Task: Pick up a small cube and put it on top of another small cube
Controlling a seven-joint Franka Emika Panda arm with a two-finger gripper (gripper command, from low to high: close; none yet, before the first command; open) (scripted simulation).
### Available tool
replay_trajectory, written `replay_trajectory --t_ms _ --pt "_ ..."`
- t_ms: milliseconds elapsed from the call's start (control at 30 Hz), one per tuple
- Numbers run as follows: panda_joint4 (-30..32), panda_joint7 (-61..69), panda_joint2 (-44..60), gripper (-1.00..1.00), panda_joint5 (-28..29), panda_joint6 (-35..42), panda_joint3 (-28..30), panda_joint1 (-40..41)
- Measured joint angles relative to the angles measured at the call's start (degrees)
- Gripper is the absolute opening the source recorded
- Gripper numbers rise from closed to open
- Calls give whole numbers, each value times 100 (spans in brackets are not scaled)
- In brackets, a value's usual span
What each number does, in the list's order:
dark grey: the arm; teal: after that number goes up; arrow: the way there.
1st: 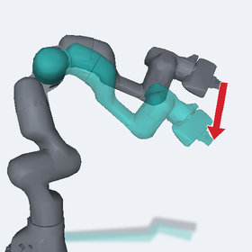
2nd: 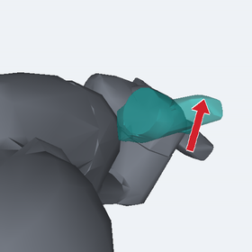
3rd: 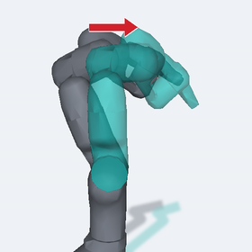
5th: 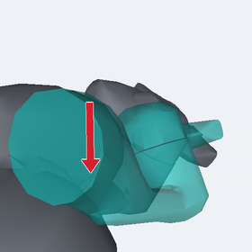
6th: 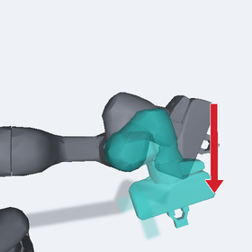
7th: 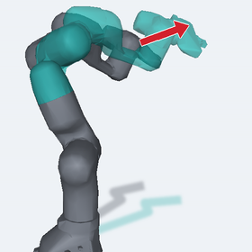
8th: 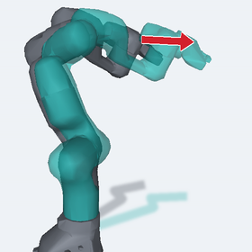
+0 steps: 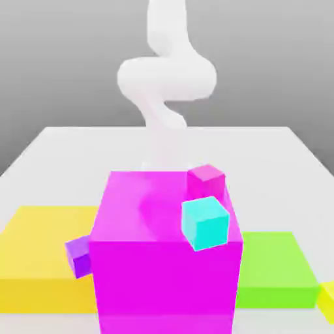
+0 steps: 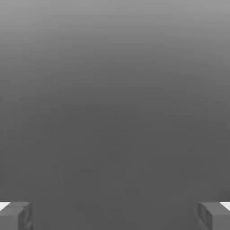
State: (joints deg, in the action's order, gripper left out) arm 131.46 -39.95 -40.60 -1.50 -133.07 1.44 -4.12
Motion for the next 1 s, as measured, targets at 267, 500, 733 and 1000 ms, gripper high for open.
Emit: replay_trajectory --t_ms 267,500,733,1000 --pt "-108 1951 1708 0 -540 -403 313 -1185" --pt "-201 3571 3168 0 -930 -745 206 -1852" --pt "-275 4848 4580 0 -835 -1145 -102 -2416" --pt "-345 5713 6105 0 125 -1646 -310 -2907"
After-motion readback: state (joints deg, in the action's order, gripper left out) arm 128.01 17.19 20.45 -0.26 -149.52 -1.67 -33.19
